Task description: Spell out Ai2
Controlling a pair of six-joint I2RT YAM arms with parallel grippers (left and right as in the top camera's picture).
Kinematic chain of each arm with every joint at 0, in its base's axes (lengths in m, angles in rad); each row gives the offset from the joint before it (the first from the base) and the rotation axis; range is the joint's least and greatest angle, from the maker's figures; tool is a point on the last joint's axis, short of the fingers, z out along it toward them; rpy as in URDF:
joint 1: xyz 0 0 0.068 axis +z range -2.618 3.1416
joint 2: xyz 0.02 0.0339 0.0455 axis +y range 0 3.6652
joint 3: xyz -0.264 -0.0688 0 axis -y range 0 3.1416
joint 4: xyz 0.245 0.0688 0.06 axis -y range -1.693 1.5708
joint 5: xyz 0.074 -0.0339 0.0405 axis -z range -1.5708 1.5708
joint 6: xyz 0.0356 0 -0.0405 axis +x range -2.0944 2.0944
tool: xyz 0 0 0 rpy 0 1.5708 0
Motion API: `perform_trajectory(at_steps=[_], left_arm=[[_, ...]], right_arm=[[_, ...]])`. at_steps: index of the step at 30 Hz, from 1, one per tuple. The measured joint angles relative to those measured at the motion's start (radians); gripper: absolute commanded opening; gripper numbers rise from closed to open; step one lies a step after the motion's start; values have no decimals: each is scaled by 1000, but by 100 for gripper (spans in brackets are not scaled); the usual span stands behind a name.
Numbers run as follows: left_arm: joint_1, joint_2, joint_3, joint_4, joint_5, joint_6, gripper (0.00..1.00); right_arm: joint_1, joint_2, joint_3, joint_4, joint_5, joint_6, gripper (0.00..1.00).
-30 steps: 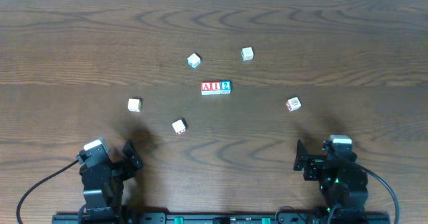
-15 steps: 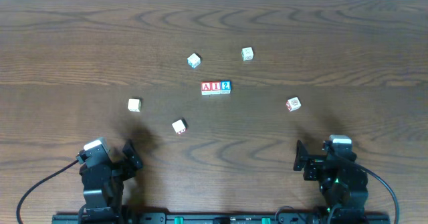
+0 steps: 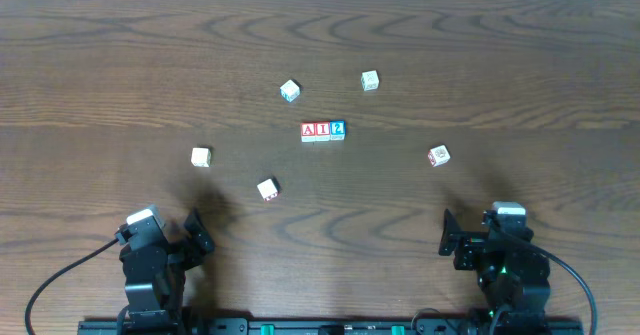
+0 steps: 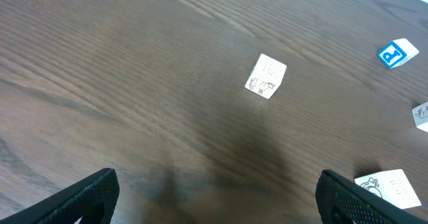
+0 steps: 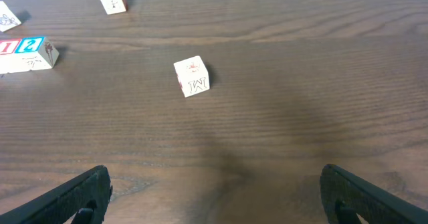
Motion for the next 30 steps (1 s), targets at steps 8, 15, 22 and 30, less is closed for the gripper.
perform_trajectory(at_steps=[8,15,22,30], left_arm=[[0,0,0,0,0,0,95],[0,0,0,0,0,0,95],[0,0,0,0,0,0,95],[0,0,0,0,0,0,95]], right_arm=[[0,0,0,0,0,0,99],[0,0,0,0,0,0,99],[0,0,0,0,0,0,99],[0,0,0,0,0,0,99]])
